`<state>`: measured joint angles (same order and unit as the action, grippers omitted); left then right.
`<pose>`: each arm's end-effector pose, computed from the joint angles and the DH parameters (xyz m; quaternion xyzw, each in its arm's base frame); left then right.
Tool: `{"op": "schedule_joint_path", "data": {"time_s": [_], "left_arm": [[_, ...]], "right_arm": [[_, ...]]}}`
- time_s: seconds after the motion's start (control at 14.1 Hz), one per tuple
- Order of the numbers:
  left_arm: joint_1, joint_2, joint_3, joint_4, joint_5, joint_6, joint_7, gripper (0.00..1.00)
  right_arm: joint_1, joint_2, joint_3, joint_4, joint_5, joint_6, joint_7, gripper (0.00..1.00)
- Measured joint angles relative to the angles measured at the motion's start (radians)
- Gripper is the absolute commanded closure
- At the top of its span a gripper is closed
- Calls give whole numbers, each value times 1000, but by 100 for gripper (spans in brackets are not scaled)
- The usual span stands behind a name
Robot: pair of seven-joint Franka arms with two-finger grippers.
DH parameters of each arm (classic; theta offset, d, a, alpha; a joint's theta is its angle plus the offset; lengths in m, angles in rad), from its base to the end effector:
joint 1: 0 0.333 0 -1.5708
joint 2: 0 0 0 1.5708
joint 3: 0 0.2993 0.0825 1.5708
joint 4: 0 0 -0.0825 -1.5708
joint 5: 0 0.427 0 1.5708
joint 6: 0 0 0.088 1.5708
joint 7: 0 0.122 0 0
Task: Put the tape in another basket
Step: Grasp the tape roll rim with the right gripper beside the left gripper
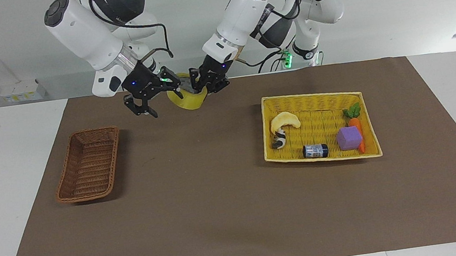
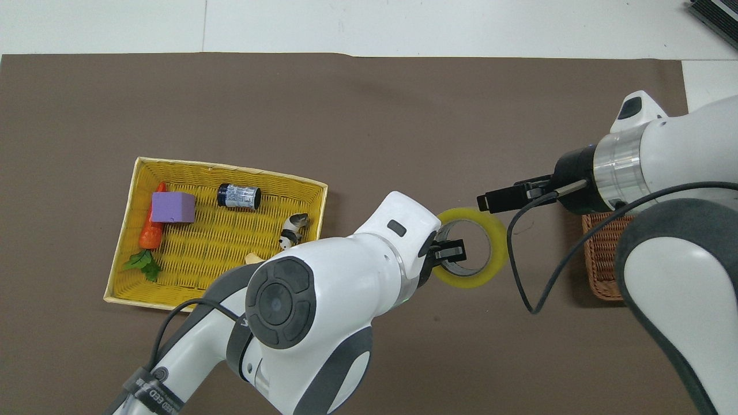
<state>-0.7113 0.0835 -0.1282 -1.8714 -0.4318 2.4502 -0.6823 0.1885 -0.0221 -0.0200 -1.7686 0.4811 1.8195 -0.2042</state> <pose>0.4455 -0.5000 0.4767 0.9531 0.0533 0.0505 0.2937 0.5932 0.1462 0.5362 -0.9630 -0.1305 -0.0396 0.2324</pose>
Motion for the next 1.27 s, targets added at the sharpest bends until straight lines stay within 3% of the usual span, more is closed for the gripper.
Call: {"op": "schedule_joint_path", "data": {"time_s": [0.71, 0.78, 0.92, 0.99, 1.27], "left_arm": [[-3, 0, 2, 0, -2, 8, -8, 100], [-3, 0, 3, 0, -2, 8, -8, 100], [-3, 0, 3, 0, -2, 15, -10, 100], [-3, 2, 3, -1, -2, 22, -18, 100], [-4, 11, -1, 0, -7, 37, -49, 100]], "right_arm": [[-5, -41, 3, -54, 57, -53, -95, 0], [-2, -44, 3, -58, 56, -52, -95, 13], [-3, -47, 0, -63, 43, -52, -98, 88], [-2, -48, 0, -63, 41, -52, -98, 100], [5, -59, 10, -56, 7, -51, -56, 100]]}}
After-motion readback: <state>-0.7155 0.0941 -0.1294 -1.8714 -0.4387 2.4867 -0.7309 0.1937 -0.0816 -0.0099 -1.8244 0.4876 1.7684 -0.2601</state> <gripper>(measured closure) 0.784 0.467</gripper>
